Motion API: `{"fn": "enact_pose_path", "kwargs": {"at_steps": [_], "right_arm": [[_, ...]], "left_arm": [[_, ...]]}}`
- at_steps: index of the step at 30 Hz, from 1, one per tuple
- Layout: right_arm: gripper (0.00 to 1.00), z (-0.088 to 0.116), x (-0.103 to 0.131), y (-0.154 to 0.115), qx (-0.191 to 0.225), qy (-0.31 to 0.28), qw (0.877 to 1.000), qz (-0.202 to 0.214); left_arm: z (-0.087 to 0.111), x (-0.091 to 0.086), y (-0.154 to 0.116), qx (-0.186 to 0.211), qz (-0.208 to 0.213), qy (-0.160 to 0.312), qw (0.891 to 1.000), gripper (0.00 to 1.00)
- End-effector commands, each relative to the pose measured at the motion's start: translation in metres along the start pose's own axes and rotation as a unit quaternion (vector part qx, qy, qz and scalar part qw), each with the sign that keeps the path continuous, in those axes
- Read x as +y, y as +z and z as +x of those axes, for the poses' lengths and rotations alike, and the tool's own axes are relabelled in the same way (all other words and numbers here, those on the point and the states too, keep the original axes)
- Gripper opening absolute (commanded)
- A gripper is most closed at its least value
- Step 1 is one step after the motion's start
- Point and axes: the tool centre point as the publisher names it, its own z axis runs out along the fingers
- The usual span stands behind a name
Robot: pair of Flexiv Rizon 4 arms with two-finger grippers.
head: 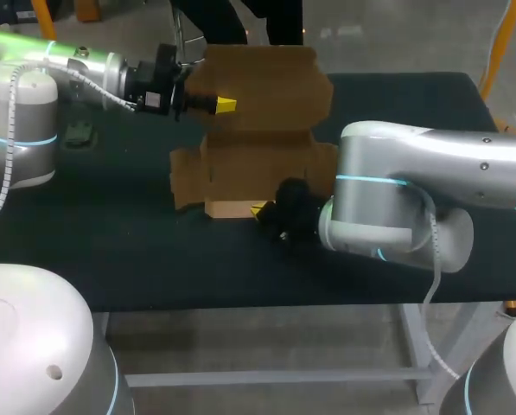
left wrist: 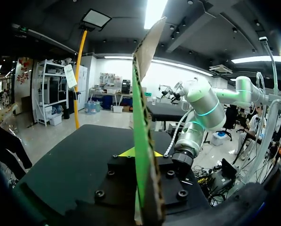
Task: Assemble the packaging by folding the flat box into shape, placing the metal phone stand inside, and closing the box properly
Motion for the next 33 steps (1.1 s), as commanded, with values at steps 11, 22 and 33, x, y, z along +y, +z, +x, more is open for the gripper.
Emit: {"fn": "enact_pose_path", "kwargs": {"at_steps": [11,22,33], "right_arm": [[0.00,-0.005,-0.007,0.018,-0.011,0.006,1.000,0.003],[0.00,-0.005,-0.012,0.024,-0.010,0.014,1.000,0.000],[0.00,-0.005,-0.012,0.024,-0.010,0.014,1.000,0.000]], "left_arm": [[0.000,0.000,-0.001,0.001,-0.001,0.000,1.000,0.00],[0.000,0.000,-0.001,0.001,-0.001,0.000,1.000,0.00],[0.000,0.000,-0.001,0.001,-0.001,0.000,1.000,0.00]]}}
